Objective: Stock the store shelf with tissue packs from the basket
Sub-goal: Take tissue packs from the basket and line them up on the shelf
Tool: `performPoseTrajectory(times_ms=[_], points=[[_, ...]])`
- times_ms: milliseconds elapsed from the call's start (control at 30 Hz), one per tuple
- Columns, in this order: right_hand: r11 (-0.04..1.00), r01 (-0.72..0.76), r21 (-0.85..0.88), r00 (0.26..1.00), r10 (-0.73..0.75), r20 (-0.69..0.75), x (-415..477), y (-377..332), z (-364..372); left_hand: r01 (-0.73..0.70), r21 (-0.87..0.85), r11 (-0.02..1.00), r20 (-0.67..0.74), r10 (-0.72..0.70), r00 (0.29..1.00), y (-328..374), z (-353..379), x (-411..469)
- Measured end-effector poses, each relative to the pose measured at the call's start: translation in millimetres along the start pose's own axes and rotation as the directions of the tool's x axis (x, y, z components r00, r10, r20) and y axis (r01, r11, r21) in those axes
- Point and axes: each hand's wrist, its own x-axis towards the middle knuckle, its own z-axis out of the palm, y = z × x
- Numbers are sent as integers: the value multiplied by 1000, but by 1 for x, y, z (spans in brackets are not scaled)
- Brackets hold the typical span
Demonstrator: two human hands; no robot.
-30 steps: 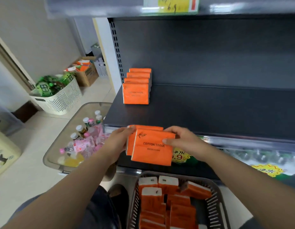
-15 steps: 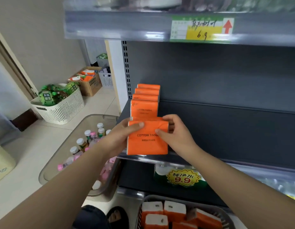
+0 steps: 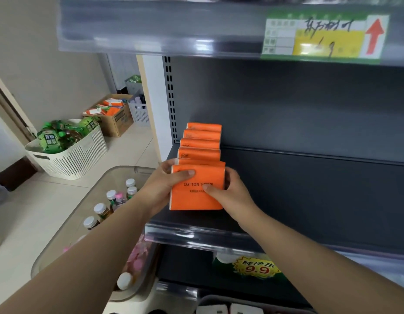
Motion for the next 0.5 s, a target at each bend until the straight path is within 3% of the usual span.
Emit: performPoseTrajectory(times_ms=[200,500], points=[[997,54,-52,996,-58,-63,8,15,11,-92,23,995,-6,92,996,-18,-4,11],[987,88,-131,984,-107,-143,10,24,17,-208,306,929,-36,230,973,-28,-3,10]])
